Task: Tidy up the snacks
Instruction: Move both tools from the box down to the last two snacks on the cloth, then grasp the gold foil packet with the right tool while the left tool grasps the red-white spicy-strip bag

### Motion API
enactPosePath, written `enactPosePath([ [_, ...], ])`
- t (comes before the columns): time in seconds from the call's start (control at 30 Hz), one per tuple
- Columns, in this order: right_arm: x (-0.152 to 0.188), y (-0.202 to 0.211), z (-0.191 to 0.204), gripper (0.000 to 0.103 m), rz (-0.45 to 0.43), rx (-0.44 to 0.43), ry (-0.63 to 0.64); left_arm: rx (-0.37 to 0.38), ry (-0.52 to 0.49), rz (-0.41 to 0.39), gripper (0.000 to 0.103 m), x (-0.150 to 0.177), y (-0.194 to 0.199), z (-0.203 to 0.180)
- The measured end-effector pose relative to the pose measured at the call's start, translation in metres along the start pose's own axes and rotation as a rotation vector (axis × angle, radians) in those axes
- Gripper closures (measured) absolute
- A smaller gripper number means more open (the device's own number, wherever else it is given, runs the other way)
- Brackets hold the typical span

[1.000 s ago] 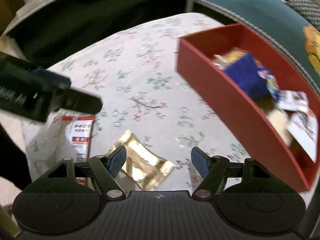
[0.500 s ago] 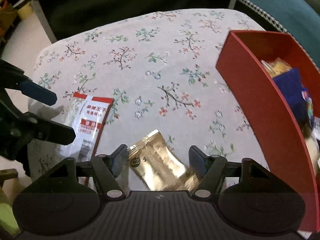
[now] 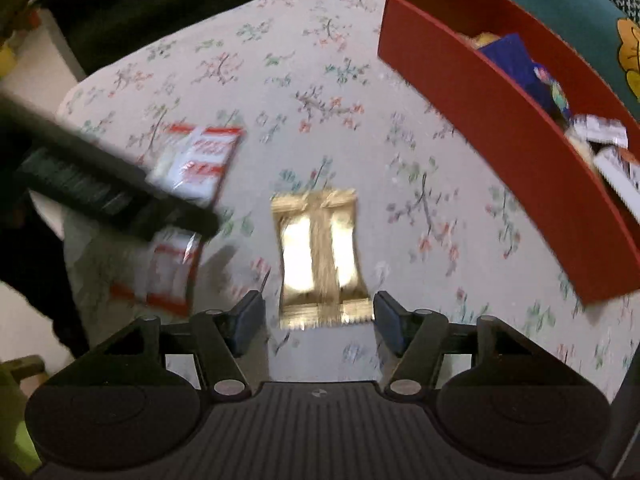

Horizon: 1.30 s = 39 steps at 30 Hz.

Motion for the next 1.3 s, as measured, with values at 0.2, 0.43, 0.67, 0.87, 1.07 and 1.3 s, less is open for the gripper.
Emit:
enactPosePath([
  [0.2, 0.003, 0.017, -0.018, 0.033, -0.062, 0.098, -0.063, -0.103, -0.136, -0.046, 0.000, -0.002, -0.005, -0.011],
  [0.43, -0.020, -0.005, -0.004, 0.028, -0.072, 0.095, 0.000, -0.068, -0.037, -0.042, 0.000, 0.004, 0.005, 0.006],
  [0.67, -0.024, -0.009, -0.004, 0.056, -0.063, 0.092, -0.013, -0.063, -0.004, -0.036, 0.000, 0.006, 0.009, 0.015],
  [0.87, -0.004, 0.007, -0.028, 0.057, -0.068, 0.140, -0.082, -0.099, -0.122, -0.041, 0.000, 0.015, 0.005, -0.013],
  [1.07, 0.015, 0.017, -0.034, 0.057, -0.083, 0.164, -0.158, -0.105, -0.181, -0.081, 0.006, 0.020, 0.009, -0.023],
  [1.3, 0.023, 0.029, -0.024, 0.056, -0.115, 0.155, -0.188, -0.053, -0.319, -0.100, 0.031, 0.022, 0.013, -0.050],
])
Point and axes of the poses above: each gripper's, at about its wrist camera, not at the fingertips, and y roughly against the way its jaws point, z to its left, x to its underside, the point moved 6 cm from there along -y, roughly the way its jaws point, and after that the axes turned 6 degrees about -x, right-handed, at the moved point
